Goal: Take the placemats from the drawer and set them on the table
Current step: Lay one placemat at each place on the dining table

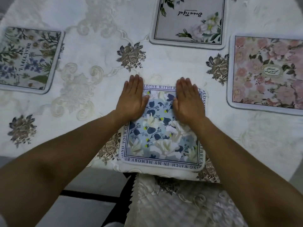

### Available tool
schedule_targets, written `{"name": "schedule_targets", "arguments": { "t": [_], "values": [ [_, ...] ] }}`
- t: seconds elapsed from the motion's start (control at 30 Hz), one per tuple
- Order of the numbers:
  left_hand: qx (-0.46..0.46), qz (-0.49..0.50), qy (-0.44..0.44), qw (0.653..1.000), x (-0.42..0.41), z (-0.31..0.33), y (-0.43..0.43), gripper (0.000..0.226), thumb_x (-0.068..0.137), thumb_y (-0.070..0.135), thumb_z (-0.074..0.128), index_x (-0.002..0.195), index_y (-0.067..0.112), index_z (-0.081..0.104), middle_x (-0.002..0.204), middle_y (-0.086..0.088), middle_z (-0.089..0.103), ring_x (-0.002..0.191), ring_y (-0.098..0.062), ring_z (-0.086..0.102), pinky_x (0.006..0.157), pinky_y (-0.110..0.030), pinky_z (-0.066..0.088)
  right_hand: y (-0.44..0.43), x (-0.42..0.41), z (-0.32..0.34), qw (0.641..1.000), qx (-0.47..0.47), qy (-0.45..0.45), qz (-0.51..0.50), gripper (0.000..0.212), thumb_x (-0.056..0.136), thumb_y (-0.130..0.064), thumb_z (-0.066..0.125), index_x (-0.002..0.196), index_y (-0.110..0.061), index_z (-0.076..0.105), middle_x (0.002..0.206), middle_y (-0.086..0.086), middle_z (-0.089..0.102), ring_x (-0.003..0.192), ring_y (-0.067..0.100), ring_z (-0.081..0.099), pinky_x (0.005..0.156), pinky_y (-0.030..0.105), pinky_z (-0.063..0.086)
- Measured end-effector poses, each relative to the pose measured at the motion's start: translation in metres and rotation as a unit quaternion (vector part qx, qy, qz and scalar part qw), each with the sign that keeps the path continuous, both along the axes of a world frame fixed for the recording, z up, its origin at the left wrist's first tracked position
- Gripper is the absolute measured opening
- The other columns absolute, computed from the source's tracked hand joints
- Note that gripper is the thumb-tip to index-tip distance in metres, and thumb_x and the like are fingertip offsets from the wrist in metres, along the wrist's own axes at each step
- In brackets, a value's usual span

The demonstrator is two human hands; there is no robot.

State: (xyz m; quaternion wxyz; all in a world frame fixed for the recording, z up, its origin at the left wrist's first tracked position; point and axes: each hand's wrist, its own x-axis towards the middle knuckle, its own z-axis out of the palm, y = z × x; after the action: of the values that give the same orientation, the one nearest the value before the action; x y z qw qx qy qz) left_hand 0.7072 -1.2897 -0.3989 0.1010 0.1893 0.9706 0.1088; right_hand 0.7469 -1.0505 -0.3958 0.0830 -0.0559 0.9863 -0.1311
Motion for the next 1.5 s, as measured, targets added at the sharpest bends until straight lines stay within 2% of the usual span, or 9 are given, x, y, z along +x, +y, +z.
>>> {"name": "schedule_targets", "arguments": {
  "t": [0.27,0.47,0.73,0.8,0.9,1.03,1.17,1.27,1.5],
  "values": [
    [0.009,0.029,-0.011,0.999,0.017,0.000,-0.011,0.074,0.101,0.048,0.020,0.150,-0.005,0.006,0.159,-0.027,0.004,0.148,-0.037,-0.002,0.121,-0.047,0.003,0.033,0.032,0.000,0.998,-0.014,-0.008,-0.065,0.067,0.097,-0.035,0.026,0.154,-0.003,0.010,0.162,0.018,0.010,0.150,0.029,0.001,0.122,0.043,0.003],
    [0.019,0.006,-0.031,0.999,0.103,0.003,-0.033,0.077,0.099,0.049,0.024,0.151,-0.002,-0.002,0.159,-0.025,-0.008,0.148,-0.034,-0.012,0.121,-0.047,0.000,0.006,0.137,0.008,0.997,-0.025,-0.028,-0.070,0.068,0.097,-0.035,0.027,0.154,-0.004,0.006,0.163,0.014,0.002,0.151,0.025,-0.005,0.122,0.044,0.005],
    [-0.034,-0.017,-0.057,0.998,0.160,0.015,-0.050,0.081,0.096,0.056,0.031,0.149,-0.005,0.019,0.156,-0.029,0.013,0.146,-0.042,0.010,0.119,-0.044,-0.001,-0.019,0.197,0.027,0.991,0.036,-0.083,-0.095,0.062,0.097,-0.033,0.026,0.148,0.002,0.030,0.155,0.021,0.029,0.146,0.033,0.023,0.118,0.045,0.021],
    [-0.064,-0.039,-0.053,0.996,0.151,0.024,-0.049,0.079,0.091,0.053,0.043,0.141,-0.007,0.037,0.147,-0.034,0.034,0.137,-0.048,0.031,0.116,-0.050,0.017,-0.024,0.189,0.041,0.987,0.065,-0.106,-0.101,0.058,0.090,-0.029,0.039,0.139,0.003,0.047,0.143,0.024,0.048,0.134,0.037,0.045,0.111,0.045,0.037],
    [-0.069,-0.068,-0.054,0.994,0.130,0.054,-0.046,0.049,0.074,0.038,0.057,0.109,0.004,0.062,0.107,-0.022,0.065,0.098,-0.039,0.060,0.088,-0.045,0.049,-0.030,0.175,0.081,0.981,0.077,-0.133,-0.118,0.032,0.076,-0.021,0.058,0.103,-0.007,0.069,0.100,0.015,0.070,0.096,0.035,0.067,0.079,0.039,0.055],
    [-0.021,-0.120,0.019,0.992,0.105,0.107,-0.042,0.023,0.063,0.025,0.072,0.078,0.011,0.060,0.069,-0.009,0.060,0.065,-0.031,0.059,0.067,-0.037,0.050,-0.037,0.168,0.133,0.985,0.066,-0.075,-0.144,0.014,0.086,-0.022,0.054,0.093,-0.012,0.060,0.093,0.010,0.064,0.088,0.029,0.061,0.069,0.035,0.045],
    [-0.007,-0.152,0.080,0.985,0.090,0.146,-0.025,0.027,0.070,0.029,0.073,0.087,0.011,0.063,0.074,-0.007,0.061,0.069,-0.030,0.058,0.071,-0.038,0.051,-0.030,0.161,0.173,0.985,0.061,-0.024,-0.157,0.021,0.088,-0.025,0.051,0.104,-0.013,0.057,0.098,0.008,0.060,0.091,0.027,0.058,0.068,0.033,0.038],
    [0.038,-0.164,0.076,0.983,0.085,0.174,-0.006,0.018,0.081,0.027,0.065,0.088,0.012,0.059,0.075,-0.007,0.057,0.069,-0.029,0.054,0.065,-0.035,0.038,-0.015,0.156,0.200,0.986,0.058,0.003,-0.156,0.018,0.088,-0.025,0.050,0.099,-0.011,0.054,0.096,0.009,0.058,0.090,0.029,0.057,0.065,0.032,0.030],
    [0.015,-0.173,0.138,0.975,0.100,0.207,0.052,0.020,0.071,0.021,0.070,0.085,0.012,0.058,0.070,-0.005,0.055,0.060,-0.026,0.051,0.057,-0.030,0.029,0.037,0.162,0.229,0.989,0.051,0.042,-0.136,0.015,0.085,-0.024,0.050,0.091,-0.010,0.051,0.084,0.008,0.049,0.076,0.031,0.048,0.062,0.034,0.028]
  ]
}}
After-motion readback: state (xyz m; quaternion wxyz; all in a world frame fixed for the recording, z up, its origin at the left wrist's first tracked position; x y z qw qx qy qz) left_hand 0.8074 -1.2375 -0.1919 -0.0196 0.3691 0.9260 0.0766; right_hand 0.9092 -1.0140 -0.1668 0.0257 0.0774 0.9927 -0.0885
